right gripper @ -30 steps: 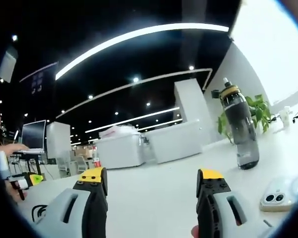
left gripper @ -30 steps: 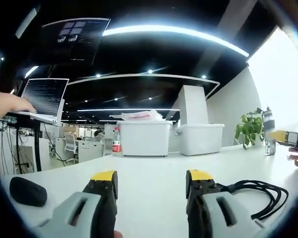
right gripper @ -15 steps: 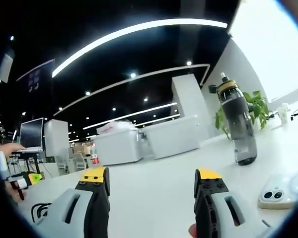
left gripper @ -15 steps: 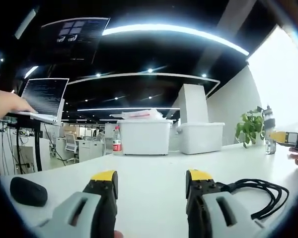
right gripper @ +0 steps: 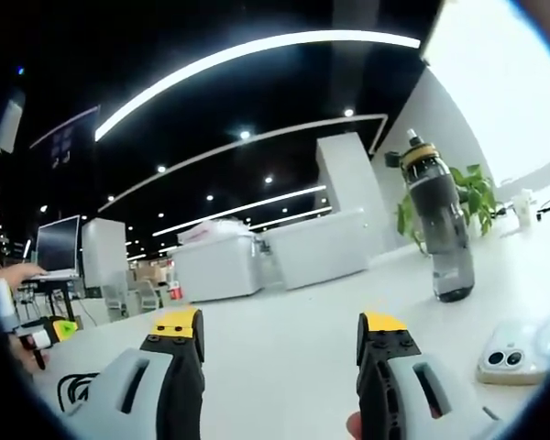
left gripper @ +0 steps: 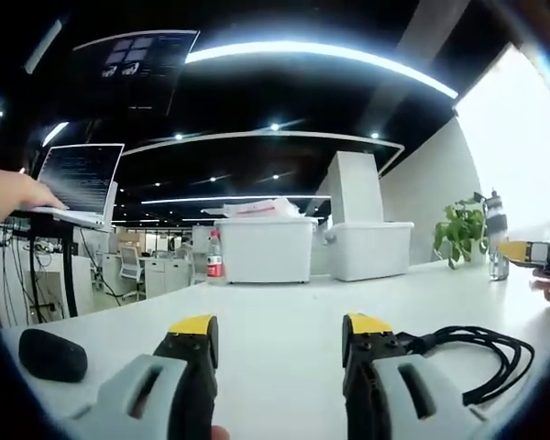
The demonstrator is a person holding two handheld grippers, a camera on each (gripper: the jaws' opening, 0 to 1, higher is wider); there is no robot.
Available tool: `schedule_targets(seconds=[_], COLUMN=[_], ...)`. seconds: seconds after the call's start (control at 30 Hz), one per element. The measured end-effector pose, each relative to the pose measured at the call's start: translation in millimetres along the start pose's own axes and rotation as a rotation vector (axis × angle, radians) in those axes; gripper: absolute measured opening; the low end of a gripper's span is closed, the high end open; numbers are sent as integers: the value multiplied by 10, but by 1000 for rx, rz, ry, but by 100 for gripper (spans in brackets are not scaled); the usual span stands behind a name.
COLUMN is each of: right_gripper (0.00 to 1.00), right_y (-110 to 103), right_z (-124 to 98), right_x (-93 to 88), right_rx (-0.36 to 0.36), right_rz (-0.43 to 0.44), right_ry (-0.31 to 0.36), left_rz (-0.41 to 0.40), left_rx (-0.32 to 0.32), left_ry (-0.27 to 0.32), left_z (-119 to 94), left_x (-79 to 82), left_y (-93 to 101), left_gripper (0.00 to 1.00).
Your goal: Coil the Type-C to USB data cable on the desktop and secure it with Velcro straps.
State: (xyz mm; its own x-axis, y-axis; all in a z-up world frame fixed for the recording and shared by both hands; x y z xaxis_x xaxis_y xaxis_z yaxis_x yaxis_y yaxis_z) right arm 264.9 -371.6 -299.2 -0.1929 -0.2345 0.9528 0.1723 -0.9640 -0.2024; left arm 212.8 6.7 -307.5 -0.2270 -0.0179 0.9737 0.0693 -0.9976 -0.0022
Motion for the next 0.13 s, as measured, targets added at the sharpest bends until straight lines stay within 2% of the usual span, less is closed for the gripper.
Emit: schedule_targets(seconds=[0.13], right_gripper=[66], right_y=[-10], right_z=[4], right_x=[-10], right_rx=[3], right_rz=[-1], right_ry=[-7], left_rz=[1], left_rx=[-6], left_ry=[-5], left_z=[6], left_x=[-4], left_y=[9], left_gripper=[55])
Point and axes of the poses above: the point that each gripper's makers call its tool centre point, and the gripper's own axes: z roughly forward along the fingers, y roughly to its right, x roughly out of its top, the point moved 1 cm from there along -z, roughly backward along the fingers, and after that the axes turned 3 degrees about y, right-handed, at the moved point
